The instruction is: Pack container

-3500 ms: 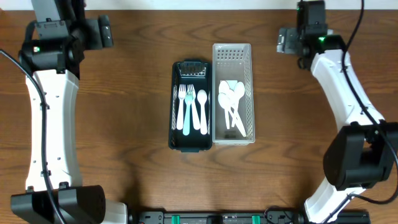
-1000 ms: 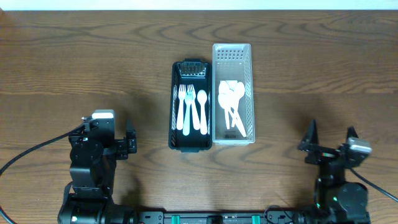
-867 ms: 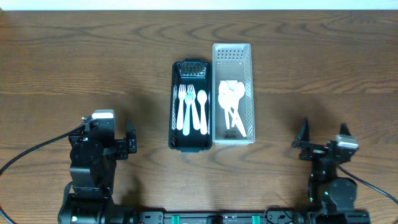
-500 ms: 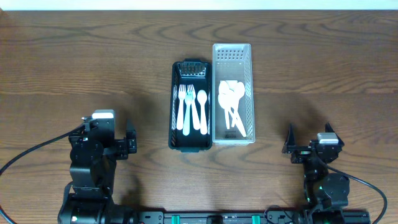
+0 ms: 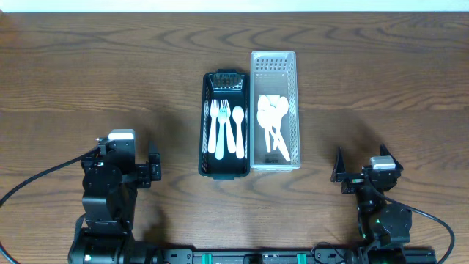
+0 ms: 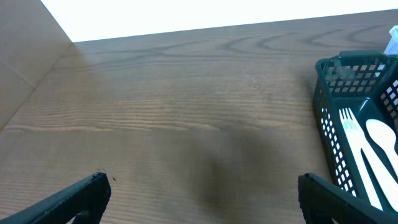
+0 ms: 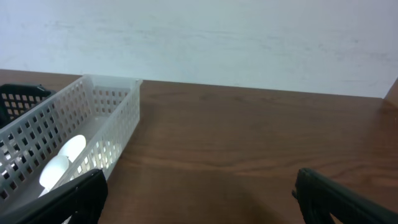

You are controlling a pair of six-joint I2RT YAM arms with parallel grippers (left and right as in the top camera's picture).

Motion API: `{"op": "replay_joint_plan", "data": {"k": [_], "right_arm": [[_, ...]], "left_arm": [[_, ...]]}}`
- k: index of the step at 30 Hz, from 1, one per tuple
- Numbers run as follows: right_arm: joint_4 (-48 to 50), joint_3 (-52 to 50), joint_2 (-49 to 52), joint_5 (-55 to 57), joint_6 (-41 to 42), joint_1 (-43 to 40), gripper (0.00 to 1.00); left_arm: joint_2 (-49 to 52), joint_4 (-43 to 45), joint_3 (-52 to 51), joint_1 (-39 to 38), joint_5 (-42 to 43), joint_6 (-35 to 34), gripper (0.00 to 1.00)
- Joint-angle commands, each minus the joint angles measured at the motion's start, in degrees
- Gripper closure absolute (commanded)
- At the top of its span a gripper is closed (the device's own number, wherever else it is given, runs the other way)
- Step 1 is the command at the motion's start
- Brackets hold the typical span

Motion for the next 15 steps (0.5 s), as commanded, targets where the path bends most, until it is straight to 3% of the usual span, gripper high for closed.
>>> {"op": "replay_joint_plan", "data": {"k": [1,10,15], "right_arm": [[-0.1,-0.2,-0.4,-0.6,-0.7,-0.7,0.01],[-0.1,-0.2,-0.4,-0.6,-0.7,-0.7,0.01],[-0.1,-0.2,-0.4,-0.6,-0.7,-0.7,0.01]], "left_arm": [[0.0,0.1,0.1,-0.2,-0.6,0.4,0.02],[-0.7,-0.2,0.1,0.2,-2.2,2.9,0.02],[-9.6,-6.6,-0.7,0.3,3.1,0.9,0.02]]}}
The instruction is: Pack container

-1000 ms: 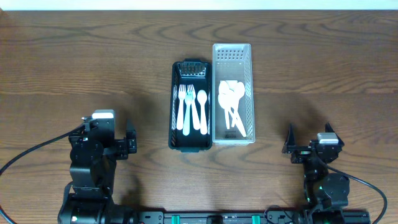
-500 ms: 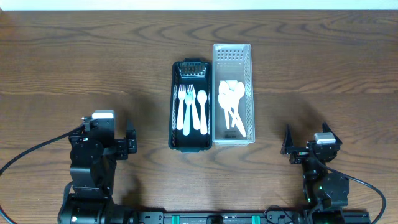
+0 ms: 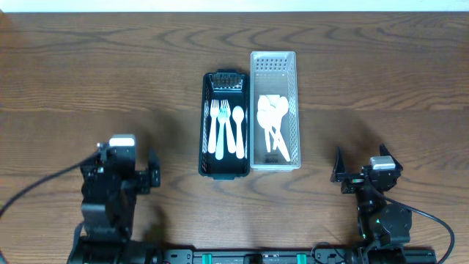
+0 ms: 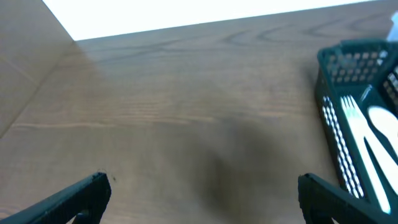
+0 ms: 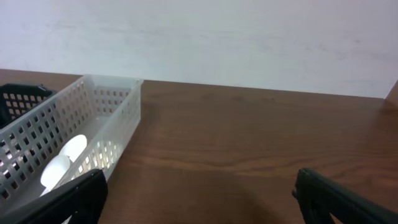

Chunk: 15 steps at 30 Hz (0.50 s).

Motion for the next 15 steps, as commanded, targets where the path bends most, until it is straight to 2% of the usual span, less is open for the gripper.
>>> {"op": "replay_joint_plan", "data": {"k": [1,4,6,13,15], "right_arm": [[-0.1,-0.2,-0.4,-0.4,-0.7,-0.7,0.01],[-0.1,-0.2,-0.4,-0.4,-0.7,-0.7,0.01],[-0.1,-0.2,-0.4,-0.4,-0.7,-0.7,0.01],[-0.1,-0.2,-0.4,-0.4,-0.7,-0.7,0.01],[-0.1,-0.2,-0.4,-0.4,-0.7,-0.7,0.01]], "left_arm": [[-7.8,-3.1,-1.6,0.2,3.4,-2.8,0.02],[-13.6,-1.8,-6.4,0.2,3.7,-6.4,0.02],[-16.1,3.2,-10.9,0.2,3.7,-7.7,0.02],[-18.5,33.6,-27.9,0.2,3.8,-8.3,0.02],[-19.2,39.6,-31.3,0.2,3.8,-8.3,0.02]]}}
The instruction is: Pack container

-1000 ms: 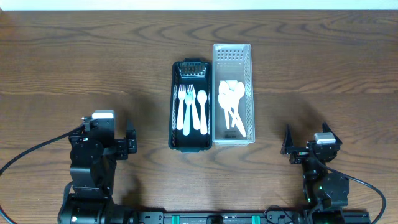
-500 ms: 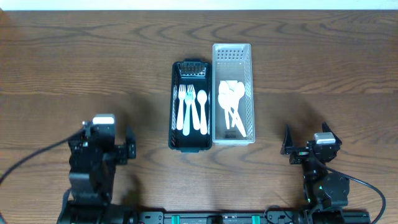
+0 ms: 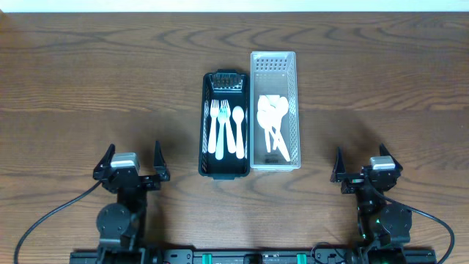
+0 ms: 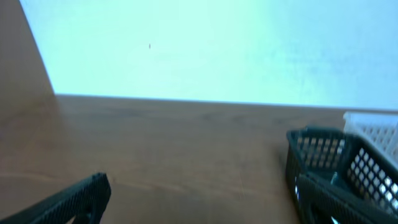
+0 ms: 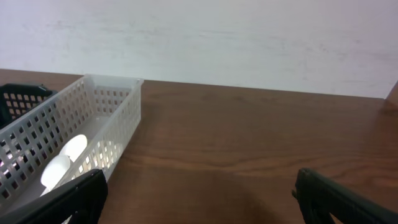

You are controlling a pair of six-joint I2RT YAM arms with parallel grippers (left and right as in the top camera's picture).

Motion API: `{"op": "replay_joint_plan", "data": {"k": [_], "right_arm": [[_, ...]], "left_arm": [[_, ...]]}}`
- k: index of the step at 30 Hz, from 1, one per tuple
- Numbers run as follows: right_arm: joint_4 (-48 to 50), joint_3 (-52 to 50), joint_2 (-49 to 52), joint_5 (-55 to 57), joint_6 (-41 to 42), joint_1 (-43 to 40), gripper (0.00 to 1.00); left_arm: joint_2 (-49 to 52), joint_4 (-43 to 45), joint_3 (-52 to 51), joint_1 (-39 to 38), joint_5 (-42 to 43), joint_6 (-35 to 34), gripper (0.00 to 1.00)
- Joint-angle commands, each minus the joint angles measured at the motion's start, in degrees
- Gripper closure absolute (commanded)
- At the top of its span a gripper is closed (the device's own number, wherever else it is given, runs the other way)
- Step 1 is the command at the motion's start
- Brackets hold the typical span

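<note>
A black slotted basket [image 3: 207,125] at the table's middle holds white plastic forks and a spoon [image 3: 226,127]. Touching its right side, a white slotted basket [image 3: 296,110] holds several white spoons [image 3: 272,125]. My left gripper [image 3: 132,163] rests low at the near left, open and empty, well left of the black basket [image 4: 323,152]. At the near right my right gripper [image 3: 364,165] is open and empty too, right of the white basket [image 5: 68,140].
Wood-grain table [image 3: 88,81] all round the two baskets. Its far edge meets a pale wall [image 5: 249,37]. Black cables [image 3: 44,220] trail from both arm bases at the near edge.
My left arm has dropped back to its low rest pose at the near left edge; its wrist view now looks level across the table at the wall. The right arm and the baskets are unchanged.
My left arm stood raised at the near left, its camera looking down at the table beside the black basket. Half a second later it was slightly nearer the edge. Now it is folded low. My right arm stayed parked, and the cutlery did not move.
</note>
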Motion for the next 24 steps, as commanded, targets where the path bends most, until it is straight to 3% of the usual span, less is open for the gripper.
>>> {"op": "replay_joint_plan", "data": {"k": [1,3,9,11,24], "right_arm": [[-0.1,-0.2,-0.4,-0.4,-0.7,-0.7,0.01],[-0.1,-0.2,-0.4,-0.4,-0.7,-0.7,0.01],[-0.1,-0.2,-0.4,-0.4,-0.7,-0.7,0.01],[-0.1,-0.2,-0.4,-0.4,-0.7,-0.7,0.01],[-0.1,-0.2,-0.4,-0.4,-0.7,-0.7,0.01]], "left_arm": [[-1.9,6.1,-4.7,0.2,0.6,-1.0,0.02],[-3.6,5.9,-6.3,0.2,1.4,-1.0,0.02],[-5.3,-5.8,-6.3,0.1,6.5,-1.7,0.02],[-4.8,-5.8,-6.2,0.1,7.3,-4.5,0.02],[-2.8,-6.0,-6.2,0.1,7.3,-4.4,0.02]]}}
